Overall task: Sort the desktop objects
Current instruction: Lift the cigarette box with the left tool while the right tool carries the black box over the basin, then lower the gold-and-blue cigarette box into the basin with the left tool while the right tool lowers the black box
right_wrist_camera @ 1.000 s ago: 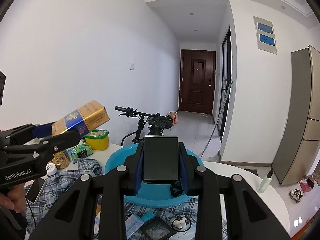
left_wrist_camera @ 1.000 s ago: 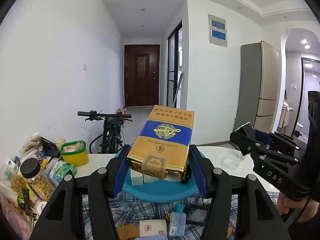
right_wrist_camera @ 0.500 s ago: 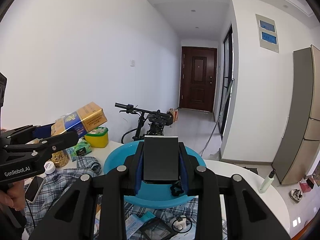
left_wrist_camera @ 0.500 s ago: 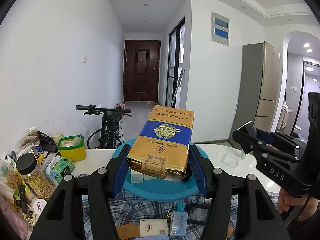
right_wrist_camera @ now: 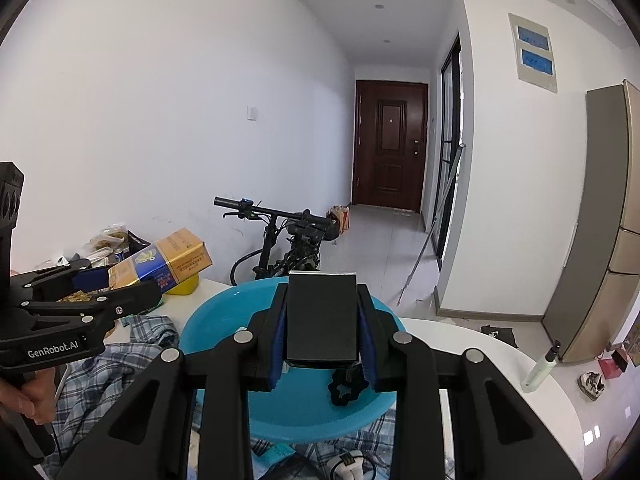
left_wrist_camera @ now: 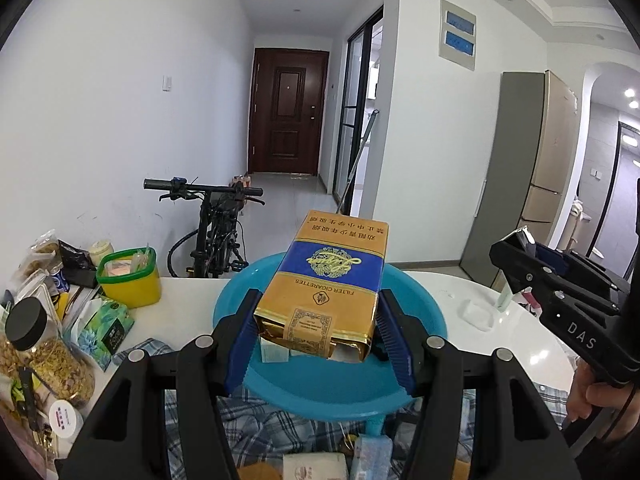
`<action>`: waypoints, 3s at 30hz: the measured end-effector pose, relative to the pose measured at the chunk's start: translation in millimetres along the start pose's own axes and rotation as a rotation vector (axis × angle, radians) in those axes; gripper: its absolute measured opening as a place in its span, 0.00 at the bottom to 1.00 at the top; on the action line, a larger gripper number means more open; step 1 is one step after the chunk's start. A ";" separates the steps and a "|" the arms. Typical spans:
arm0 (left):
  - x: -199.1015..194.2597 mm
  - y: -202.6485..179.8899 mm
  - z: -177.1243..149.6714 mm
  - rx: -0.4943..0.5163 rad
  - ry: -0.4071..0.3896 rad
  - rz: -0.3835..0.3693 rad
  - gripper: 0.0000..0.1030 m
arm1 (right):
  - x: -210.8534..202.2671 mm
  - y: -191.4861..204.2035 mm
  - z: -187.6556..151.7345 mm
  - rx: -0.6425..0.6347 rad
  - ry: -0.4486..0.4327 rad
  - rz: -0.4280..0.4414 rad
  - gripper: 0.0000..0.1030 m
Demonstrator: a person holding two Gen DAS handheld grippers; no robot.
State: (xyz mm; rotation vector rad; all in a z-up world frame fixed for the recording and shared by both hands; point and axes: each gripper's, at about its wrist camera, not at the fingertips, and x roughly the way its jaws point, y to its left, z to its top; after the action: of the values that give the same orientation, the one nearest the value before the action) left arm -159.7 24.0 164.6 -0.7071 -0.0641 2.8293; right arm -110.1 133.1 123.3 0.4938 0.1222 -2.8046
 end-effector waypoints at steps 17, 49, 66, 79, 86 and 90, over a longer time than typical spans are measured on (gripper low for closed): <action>95.6 31.9 21.7 -0.027 0.051 -0.009 0.58 | 78.1 -15.9 17.2 0.020 0.022 -0.013 0.28; 185.3 44.0 22.7 -0.028 0.272 0.052 0.58 | 160.6 -53.5 17.3 0.097 0.233 0.027 0.28; 231.2 53.1 -19.4 -0.041 0.495 0.097 0.58 | 193.4 -62.0 -34.6 0.105 0.426 0.067 0.28; 256.2 55.1 -37.1 -0.056 0.555 0.108 0.58 | 207.9 -68.2 -53.1 0.099 0.477 0.074 0.28; 261.4 58.7 -39.1 -0.078 0.561 0.107 0.62 | 212.7 -67.7 -57.5 0.094 0.491 0.070 0.28; 261.8 64.6 -40.0 -0.123 0.573 0.103 0.69 | 215.1 -64.3 -58.1 0.075 0.499 0.066 0.28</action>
State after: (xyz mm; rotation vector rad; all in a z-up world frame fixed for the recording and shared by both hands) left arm -379.0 19.9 2.8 -1.5542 -0.1081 2.6125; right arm -303.9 144.5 -3.5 1.1834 0.1012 -2.5687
